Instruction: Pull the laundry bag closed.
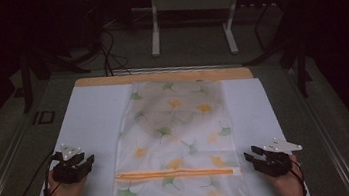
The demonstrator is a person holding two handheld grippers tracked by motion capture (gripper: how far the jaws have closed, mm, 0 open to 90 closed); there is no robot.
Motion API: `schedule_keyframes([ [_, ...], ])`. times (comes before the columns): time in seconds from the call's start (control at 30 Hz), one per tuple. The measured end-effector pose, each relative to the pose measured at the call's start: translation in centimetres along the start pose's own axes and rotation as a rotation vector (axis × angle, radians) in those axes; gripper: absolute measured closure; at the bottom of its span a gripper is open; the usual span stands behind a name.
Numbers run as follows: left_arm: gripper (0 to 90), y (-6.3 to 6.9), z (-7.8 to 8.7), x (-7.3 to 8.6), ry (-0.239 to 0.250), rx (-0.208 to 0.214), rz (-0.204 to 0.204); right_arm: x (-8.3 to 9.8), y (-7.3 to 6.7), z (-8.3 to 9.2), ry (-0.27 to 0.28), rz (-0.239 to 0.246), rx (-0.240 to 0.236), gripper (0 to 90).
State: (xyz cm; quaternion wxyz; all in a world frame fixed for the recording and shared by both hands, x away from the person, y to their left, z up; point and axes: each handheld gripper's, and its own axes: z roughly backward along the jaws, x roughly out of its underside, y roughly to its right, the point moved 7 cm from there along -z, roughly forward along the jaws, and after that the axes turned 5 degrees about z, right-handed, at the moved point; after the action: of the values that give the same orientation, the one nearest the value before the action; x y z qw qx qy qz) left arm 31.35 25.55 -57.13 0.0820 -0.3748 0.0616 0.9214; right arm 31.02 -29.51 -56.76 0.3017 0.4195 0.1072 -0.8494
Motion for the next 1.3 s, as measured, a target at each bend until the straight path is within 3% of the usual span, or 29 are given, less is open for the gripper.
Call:
schedule_keyframes([
  [0.07,61.9,0.5,0.0,0.2,-0.027,0.077,-0.003,-0.1,-0.2,0.0,-0.004,0.010,-0.009,57.7],
  [0.17,62.9,0.7,0.2,0.3,-0.029,0.086,-0.004,-0.2,-0.4,-0.1,-0.006,0.019,-0.019,58.0],
  [0.2,63.1,1.0,0.9,0.3,-0.025,0.126,-0.014,-0.4,-0.6,-0.1,-0.010,0.022,-0.026,59.0],
  [0.53,64.5,1.5,1.1,0.0,-0.016,0.144,-0.049,-1.2,-1.5,-0.5,-0.049,0.079,-0.047,61.4],
  [0.73,63.4,1.1,1.3,0.1,-0.008,0.158,-0.042,-1.8,-2.6,-0.7,-0.068,0.105,-0.089,59.4],
  [1.03,66.0,1.5,1.2,0.1,-0.007,0.205,-0.042,-2.7,-3.5,-0.6,-0.114,0.184,-0.112,59.2],
  [1.3,65.0,1.8,1.2,0.2,-0.013,0.204,-0.060,-3.9,-4.4,-0.9,-0.152,0.248,-0.133,57.5],
])
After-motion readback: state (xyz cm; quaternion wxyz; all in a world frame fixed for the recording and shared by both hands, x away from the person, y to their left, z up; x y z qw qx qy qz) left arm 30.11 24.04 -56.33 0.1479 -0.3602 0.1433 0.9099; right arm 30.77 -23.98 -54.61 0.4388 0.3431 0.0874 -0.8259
